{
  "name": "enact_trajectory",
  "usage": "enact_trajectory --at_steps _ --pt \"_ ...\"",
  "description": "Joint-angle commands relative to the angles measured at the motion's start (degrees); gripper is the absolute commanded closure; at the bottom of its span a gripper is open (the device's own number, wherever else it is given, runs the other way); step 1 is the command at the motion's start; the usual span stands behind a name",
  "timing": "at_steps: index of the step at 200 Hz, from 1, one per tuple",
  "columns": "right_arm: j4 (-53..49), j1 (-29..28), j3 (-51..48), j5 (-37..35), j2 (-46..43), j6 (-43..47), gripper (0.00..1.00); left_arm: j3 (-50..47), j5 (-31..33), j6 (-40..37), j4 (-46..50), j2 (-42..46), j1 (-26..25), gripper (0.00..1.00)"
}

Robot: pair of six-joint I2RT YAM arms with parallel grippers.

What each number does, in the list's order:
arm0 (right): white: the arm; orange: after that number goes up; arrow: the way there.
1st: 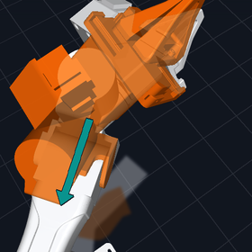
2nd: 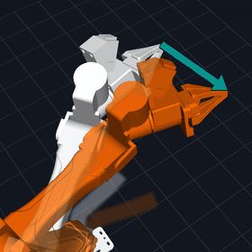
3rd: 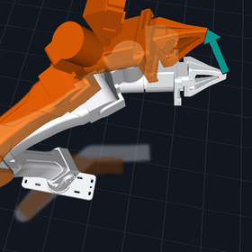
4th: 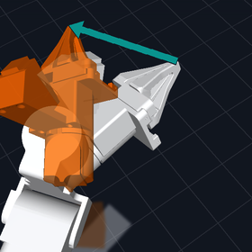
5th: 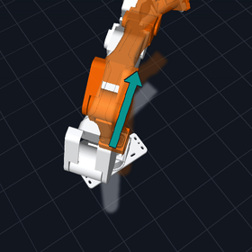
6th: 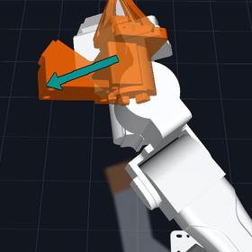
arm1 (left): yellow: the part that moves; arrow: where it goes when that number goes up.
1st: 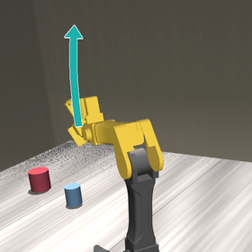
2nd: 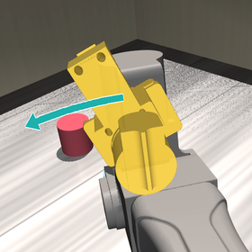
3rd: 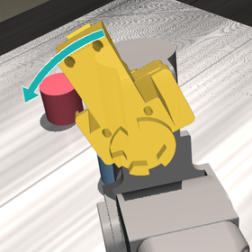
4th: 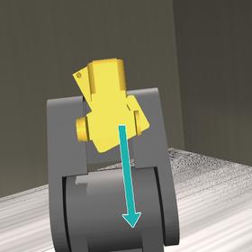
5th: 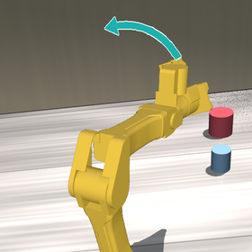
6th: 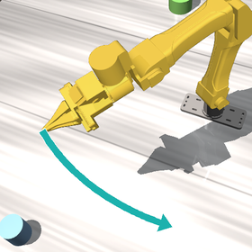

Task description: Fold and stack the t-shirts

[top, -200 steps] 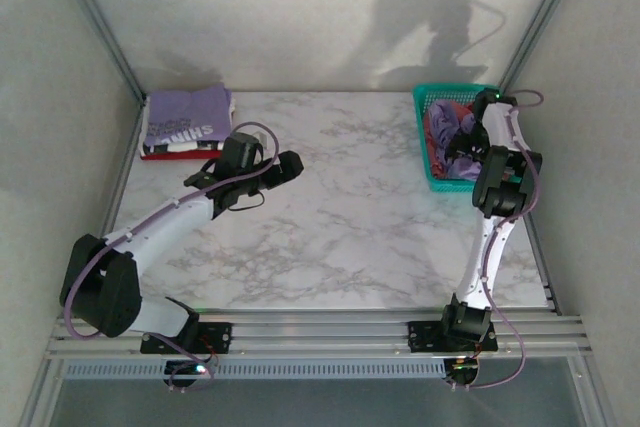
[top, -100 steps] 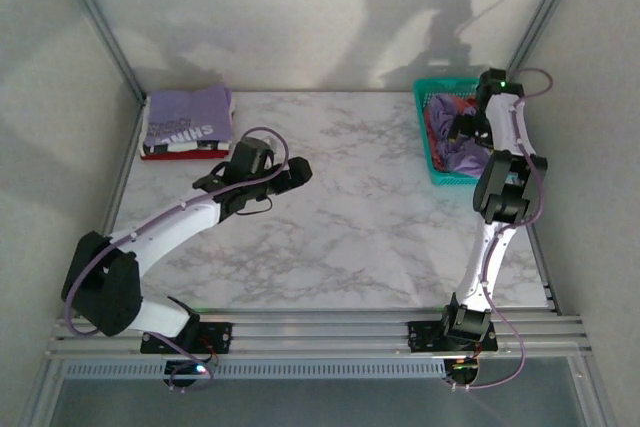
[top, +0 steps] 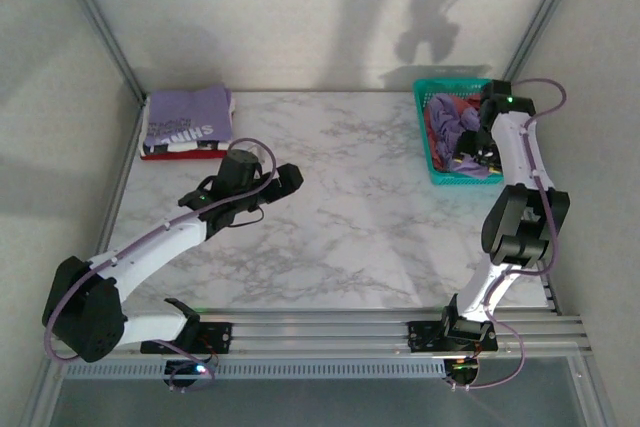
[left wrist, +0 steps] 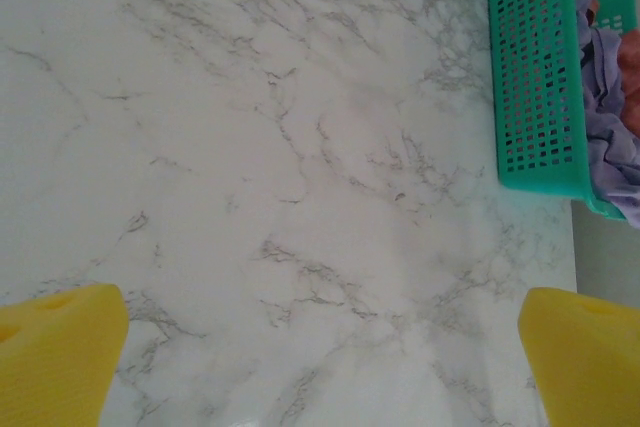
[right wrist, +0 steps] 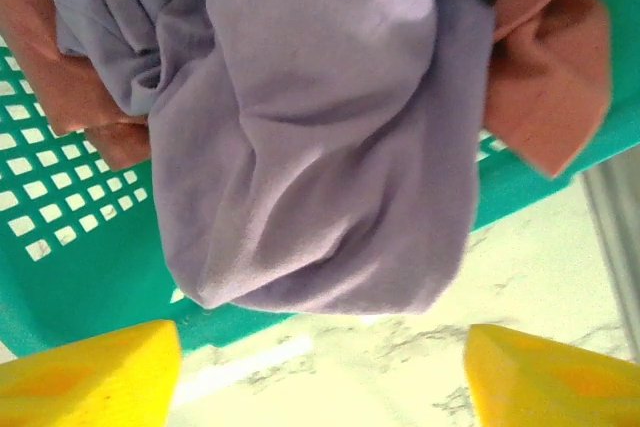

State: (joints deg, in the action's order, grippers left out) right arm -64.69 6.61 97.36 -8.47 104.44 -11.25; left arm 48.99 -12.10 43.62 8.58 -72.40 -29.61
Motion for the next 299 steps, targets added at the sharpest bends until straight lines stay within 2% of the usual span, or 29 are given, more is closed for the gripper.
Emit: enact_trajectory --at_steps 1,16,38,50,69,96,116,136,168,199,227,246,252,259,264,268,276,299 --pt "0.6 0.1 1.3 3.9 2.0 0.0 0.31 -0.1 0.5 0.9 -0.8 0.5 -0.7 0.0" --pt "1.0 0.1 2.0 4.4 3.4 -0.3 0.35 -0.4 0.9 1.2 -0.8 1.0 -0.7 0.0" --pt "0.6 0.0 3.4 5.0 6.0 -0.3 0.5 -1.3 1.4 1.8 -1.1 2.1 -0.8 0.0" --pt "0.3 0.1 4.1 5.1 7.0 -0.3 0.75 -1.7 1.6 1.7 -0.8 2.6 -0.9 0.0" --pt "1.0 -0.3 4.1 5.4 5.7 -0.9 1.0 -1.8 1.9 1.6 -0.2 3.0 -0.8 0.0" --pt "0.0 -1.9 5.8 2.8 2.1 -0.6 1.0 -1.6 1.8 1.7 0.0 3.5 -0.7 0.0" --pt "-1.8 -4.0 9.3 -0.3 -1.4 0.0 1.0 -0.2 -2.0 3.3 -1.5 4.1 0.1 0.0" --pt "-2.4 -6.4 13.4 -1.8 -6.4 -0.1 1.0 2.8 -2.5 3.8 -1.3 5.1 0.7 0.0" --pt "-0.2 -11.1 21.8 4.4 -14.0 -0.8 1.0 6.4 -2.4 0.9 3.4 5.5 3.3 0.0" --pt "3.6 -24.5 25.6 8.9 -19.8 3.1 1.0 4.5 -3.5 0.3 5.2 8.6 7.4 0.0" --pt "8.1 -32.9 21.2 18.8 -22.8 -1.4 1.0 2.3 -4.6 -1.1 8.0 12.7 12.4 0.0" --pt "8.6 -39.0 15.9 17.3 -22.4 -5.3 1.0 1.7 -5.1 -2.3 11.4 15.9 15.7 0.0" --pt "9.5 -40.4 12.8 17.8 -22.1 -6.4 0.9 1.6 -5.1 -2.5 12.3 16.8 16.4 0.0" --pt "9.8 -41.7 9.7 17.2 -21.4 -8.0 0.68 1.4 -5.0 -2.6 13.3 17.8 16.9 0.0" --pt "9.6 -42.6 7.8 16.0 -20.8 -9.4 0.49 1.2 -5.0 -2.6 13.8 18.3 17.3 0.0" --pt "9.3 -42.9 6.5 15.2 -20.3 -10.4 0.41 1.0 -5.0 -2.8 14.3 18.8 17.5 0.0" --pt "8.7 -43.4 4.3 14.4 -19.3 -11.9 0.35 0.7 -5.0 -2.9 15.2 19.3 17.6 0.0" --pt "8.1 -43.4 -1.3 10.5 -18.1 -15.3 0.3 -1.8 -5.3 -2.0 15.7 20.0 17.2 0.0"
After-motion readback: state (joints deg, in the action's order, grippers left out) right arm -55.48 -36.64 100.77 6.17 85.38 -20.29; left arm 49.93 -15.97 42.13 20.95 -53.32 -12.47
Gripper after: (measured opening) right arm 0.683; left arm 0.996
